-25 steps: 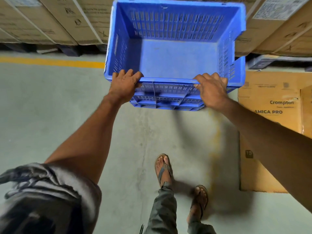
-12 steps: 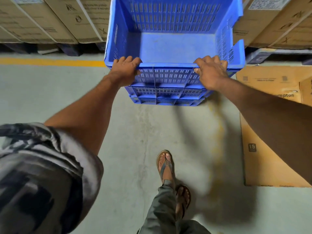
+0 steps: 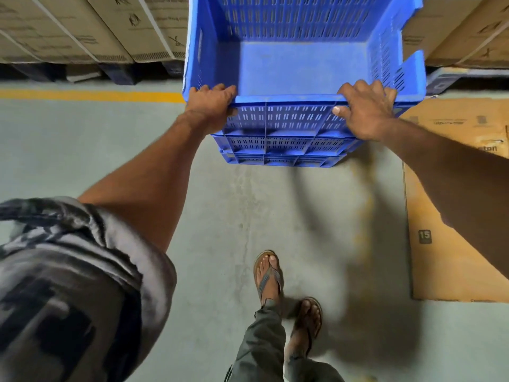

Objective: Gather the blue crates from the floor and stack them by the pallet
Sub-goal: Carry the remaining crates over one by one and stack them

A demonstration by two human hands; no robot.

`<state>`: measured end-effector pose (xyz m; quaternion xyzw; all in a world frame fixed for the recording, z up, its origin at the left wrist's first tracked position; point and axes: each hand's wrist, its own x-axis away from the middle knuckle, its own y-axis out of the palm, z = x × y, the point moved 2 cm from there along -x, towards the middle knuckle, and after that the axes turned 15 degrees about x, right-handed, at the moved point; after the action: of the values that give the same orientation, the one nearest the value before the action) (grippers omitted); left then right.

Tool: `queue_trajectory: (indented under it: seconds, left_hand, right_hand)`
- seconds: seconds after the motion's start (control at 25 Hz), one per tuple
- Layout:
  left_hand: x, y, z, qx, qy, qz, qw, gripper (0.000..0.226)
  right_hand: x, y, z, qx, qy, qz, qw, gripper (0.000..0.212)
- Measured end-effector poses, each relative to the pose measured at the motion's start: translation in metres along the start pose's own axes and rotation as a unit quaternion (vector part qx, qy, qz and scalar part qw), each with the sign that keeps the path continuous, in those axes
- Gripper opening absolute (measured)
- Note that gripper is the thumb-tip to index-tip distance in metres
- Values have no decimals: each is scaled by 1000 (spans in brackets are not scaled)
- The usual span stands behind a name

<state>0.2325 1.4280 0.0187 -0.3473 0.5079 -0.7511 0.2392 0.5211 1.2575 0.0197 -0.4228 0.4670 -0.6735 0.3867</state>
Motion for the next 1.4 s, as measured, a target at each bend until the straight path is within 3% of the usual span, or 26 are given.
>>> queue_trajectory:
  seconds: [0.12, 0.28, 0.36, 0.44, 0.64, 0.8, 1.04, 1.24, 1.4]
  left_hand:
    - [-10, -11, -1, 15, -8, -31, 999, 40]
    - [8, -16, -2, 75, 5, -33, 997, 66]
    - [38, -21, 6, 140, 14, 6, 990, 66]
    - [75, -33, 21, 179, -4, 33, 983, 60]
    - [187, -96, 87, 232, -27, 119, 965, 41]
    - [287, -125, 144, 299, -23, 150, 942, 30]
    - [422, -119, 231, 313, 70, 132, 938, 37]
    - [523, -121, 282, 222, 180, 111, 952, 48]
    - [613, -122, 321, 169, 290, 93, 937, 48]
  right_hand:
    - [-6, -4, 2, 13, 5, -17, 1000, 35]
    - [17, 0, -24, 29, 51, -39, 997, 76]
    - [41, -8, -37, -23, 52, -61, 997, 83]
    - [69, -34, -40, -130, 26, -83, 988, 76]
    - [171, -119, -19, -341, 37, 2, 939, 35]
    - [284, -182, -12, -427, 62, 33, 902, 14]
    - [484, -231, -21, -379, 131, 71, 913, 21]
    - [620, -250, -35, -310, 232, 154, 909, 30]
    - [742, -249, -62, -247, 275, 205, 906, 38]
